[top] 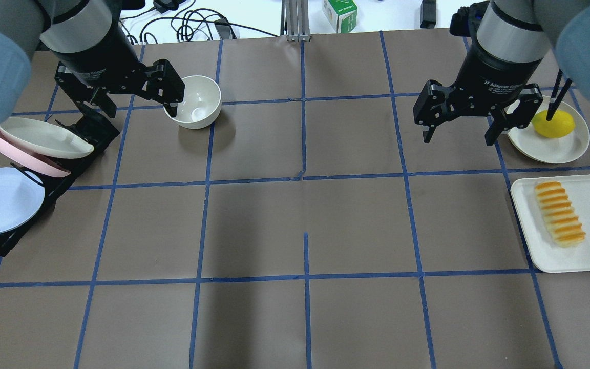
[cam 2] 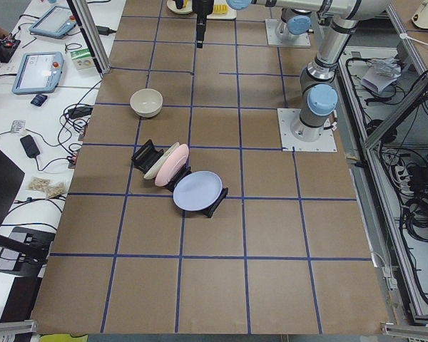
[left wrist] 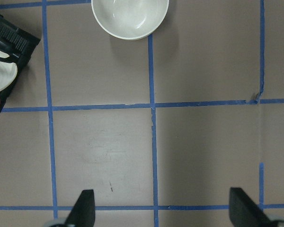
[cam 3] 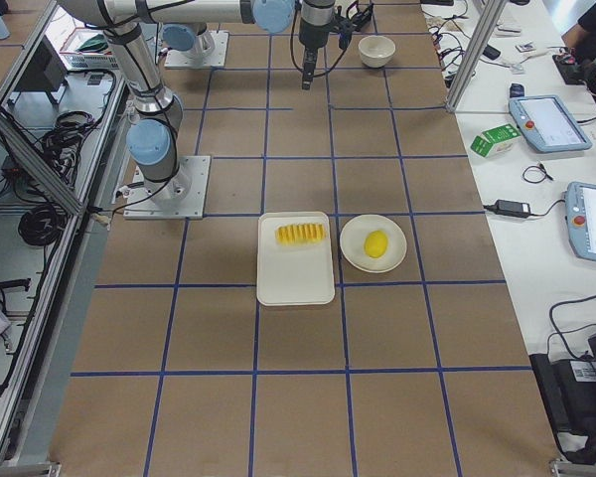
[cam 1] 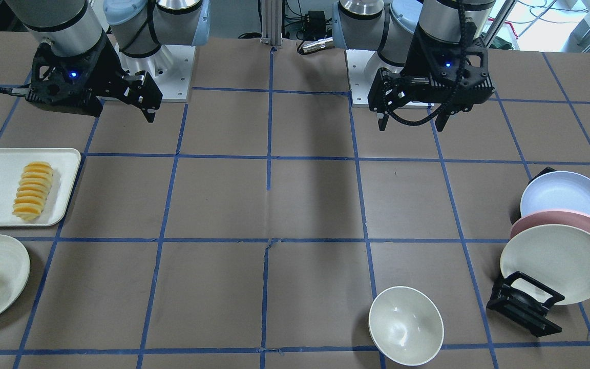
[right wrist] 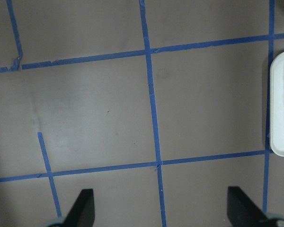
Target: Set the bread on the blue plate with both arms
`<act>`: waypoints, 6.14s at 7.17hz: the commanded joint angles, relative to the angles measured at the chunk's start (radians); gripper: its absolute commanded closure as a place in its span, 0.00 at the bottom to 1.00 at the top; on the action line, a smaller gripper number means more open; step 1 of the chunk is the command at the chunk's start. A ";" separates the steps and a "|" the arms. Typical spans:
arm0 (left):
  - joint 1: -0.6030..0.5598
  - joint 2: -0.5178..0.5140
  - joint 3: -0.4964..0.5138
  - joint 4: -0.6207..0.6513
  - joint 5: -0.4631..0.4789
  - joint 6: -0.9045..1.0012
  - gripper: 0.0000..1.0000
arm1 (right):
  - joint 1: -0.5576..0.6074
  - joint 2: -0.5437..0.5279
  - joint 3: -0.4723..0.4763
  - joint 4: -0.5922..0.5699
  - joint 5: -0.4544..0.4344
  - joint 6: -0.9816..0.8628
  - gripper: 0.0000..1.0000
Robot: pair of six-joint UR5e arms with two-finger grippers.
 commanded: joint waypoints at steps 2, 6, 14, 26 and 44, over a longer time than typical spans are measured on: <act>0.015 0.002 0.014 -0.065 -0.012 0.020 0.00 | 0.000 0.001 0.000 0.002 0.000 0.001 0.00; 0.175 0.060 -0.007 -0.088 0.064 0.008 0.00 | -0.012 0.001 0.000 0.006 -0.011 -0.020 0.00; 0.914 -0.127 -0.243 0.337 0.061 0.025 0.00 | -0.507 0.071 0.303 -0.421 -0.146 -0.552 0.00; 0.934 -0.393 -0.222 0.590 0.147 0.192 0.64 | -0.600 0.381 0.390 -0.682 -0.143 -0.652 0.04; 0.524 0.019 -0.277 -0.107 -0.148 0.179 1.00 | -0.227 0.143 0.121 -0.282 0.049 -0.150 1.00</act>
